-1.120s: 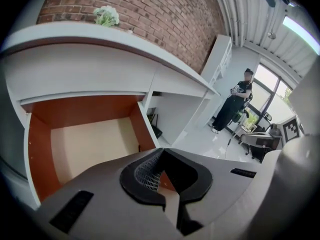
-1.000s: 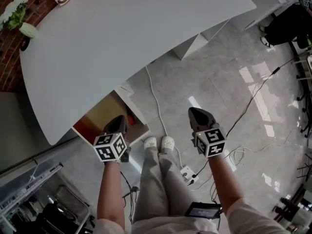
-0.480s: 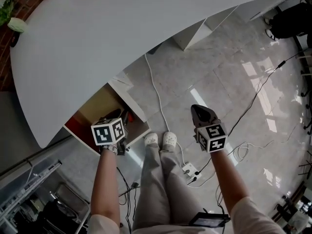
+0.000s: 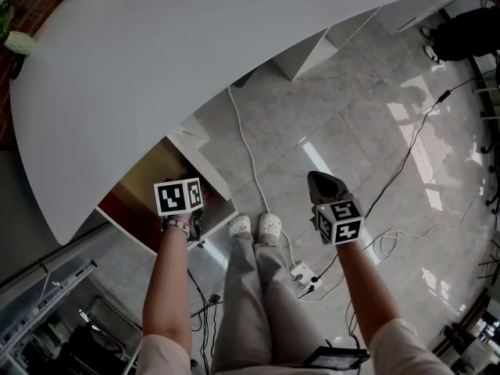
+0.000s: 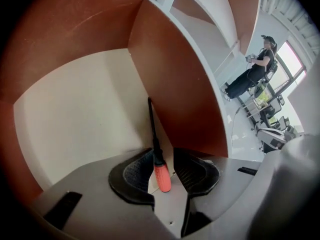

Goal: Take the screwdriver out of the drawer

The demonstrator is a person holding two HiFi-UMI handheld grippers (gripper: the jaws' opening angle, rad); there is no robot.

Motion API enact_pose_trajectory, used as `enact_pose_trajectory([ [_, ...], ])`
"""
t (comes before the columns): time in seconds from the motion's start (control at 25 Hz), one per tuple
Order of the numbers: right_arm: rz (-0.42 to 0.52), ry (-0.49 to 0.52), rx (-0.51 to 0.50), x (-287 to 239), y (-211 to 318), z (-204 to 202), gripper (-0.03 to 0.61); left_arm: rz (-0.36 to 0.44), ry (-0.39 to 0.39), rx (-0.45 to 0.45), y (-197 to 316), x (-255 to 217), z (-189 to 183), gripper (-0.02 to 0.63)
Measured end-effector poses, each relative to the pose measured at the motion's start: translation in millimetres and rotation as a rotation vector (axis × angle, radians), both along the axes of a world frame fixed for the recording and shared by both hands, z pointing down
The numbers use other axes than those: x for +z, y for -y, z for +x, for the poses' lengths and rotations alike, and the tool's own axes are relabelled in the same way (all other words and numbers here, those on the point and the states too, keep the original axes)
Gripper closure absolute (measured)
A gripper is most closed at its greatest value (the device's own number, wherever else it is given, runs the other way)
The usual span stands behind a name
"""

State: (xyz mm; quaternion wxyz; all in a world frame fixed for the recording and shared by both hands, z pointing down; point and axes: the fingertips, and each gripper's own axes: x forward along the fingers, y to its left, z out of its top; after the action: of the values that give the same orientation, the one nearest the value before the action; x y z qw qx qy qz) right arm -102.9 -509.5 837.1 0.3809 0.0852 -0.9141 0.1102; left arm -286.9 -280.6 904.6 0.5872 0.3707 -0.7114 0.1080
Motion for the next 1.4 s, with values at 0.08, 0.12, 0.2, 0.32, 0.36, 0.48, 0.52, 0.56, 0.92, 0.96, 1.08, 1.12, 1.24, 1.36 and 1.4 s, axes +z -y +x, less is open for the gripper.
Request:
enact_pose_trajectory([
  [0.08,-0.006,0.003,0.002,-2.6,-0.6,-0.1,0.557,-0.016,0.002,-0.001,1.4,5.9,-1.4,0.482],
  [0.12,-0.007,0.003,0.002,-2.8,-0.9,0.4,0.557,-0.026,0.006,-0.004,1.1,9.4,-2.3,0.482],
  [0.2,-0.007,0.000,0.005,-2.4,0.0,2.4,0.557,-0.048,0.020,-0.021,-1.1,14.9,-5.2,0.489],
  [0.32,-0.006,-0.004,0.019,-2.5,4.5,6.6,0.557,-0.053,0.051,-0.052,-3.3,16.5,-7.9,0.534],
  [0.36,-0.006,-0.006,0.023,-2.6,5.8,7.8,0.557,-0.051,0.062,-0.056,-3.3,16.6,-7.7,0.534],
  [0.48,-0.002,-0.009,0.028,-2.7,7.6,8.6,0.557,-0.041,0.079,-0.069,-3.7,17.1,-8.3,0.534],
  [0.52,-0.001,-0.008,0.028,-2.8,7.6,7.7,0.557,-0.032,0.078,-0.077,-4.0,17.3,-9.2,0.538],
  [0.56,-0.001,-0.006,0.028,-3.0,7.4,6.7,0.557,-0.022,0.074,-0.083,-4.3,17.6,-9.7,0.540],
  [0.92,0.003,0.019,0.003,-25.0,-2.7,-1.4,0.557,0.064,0.054,-0.123,-8.3,-1.6,-3.4,0.552],
  [0.96,0.006,0.020,-0.002,-27.7,-4.0,-2.5,0.557,0.072,0.053,-0.122,-9.1,-4.9,-2.4,0.552],
  [1.08,0.007,0.034,-0.004,-39.2,-11.2,-6.3,0.557,0.085,0.052,-0.126,-16.3,-16.4,-1.1,0.552],
  [1.12,0.006,0.040,-0.004,-44.6,-13.8,-6.9,0.557,0.088,0.054,-0.124,-18.8,-21.7,0.1,0.552],
  [1.24,0.011,0.050,-0.017,-63.2,-20.1,-8.0,0.557,0.101,0.059,-0.118,-22.9,-40.9,5.1,0.552],
  [1.36,0.019,0.066,-0.026,-83.9,-24.1,-8.9,0.557,0.116,0.063,-0.121,-26.3,-60.6,8.3,0.552],
  [1.4,0.023,0.071,-0.027,-90.5,-24.7,-8.3,0.557,0.119,0.065,-0.121,-27.3,-66.9,9.6,0.552],
])
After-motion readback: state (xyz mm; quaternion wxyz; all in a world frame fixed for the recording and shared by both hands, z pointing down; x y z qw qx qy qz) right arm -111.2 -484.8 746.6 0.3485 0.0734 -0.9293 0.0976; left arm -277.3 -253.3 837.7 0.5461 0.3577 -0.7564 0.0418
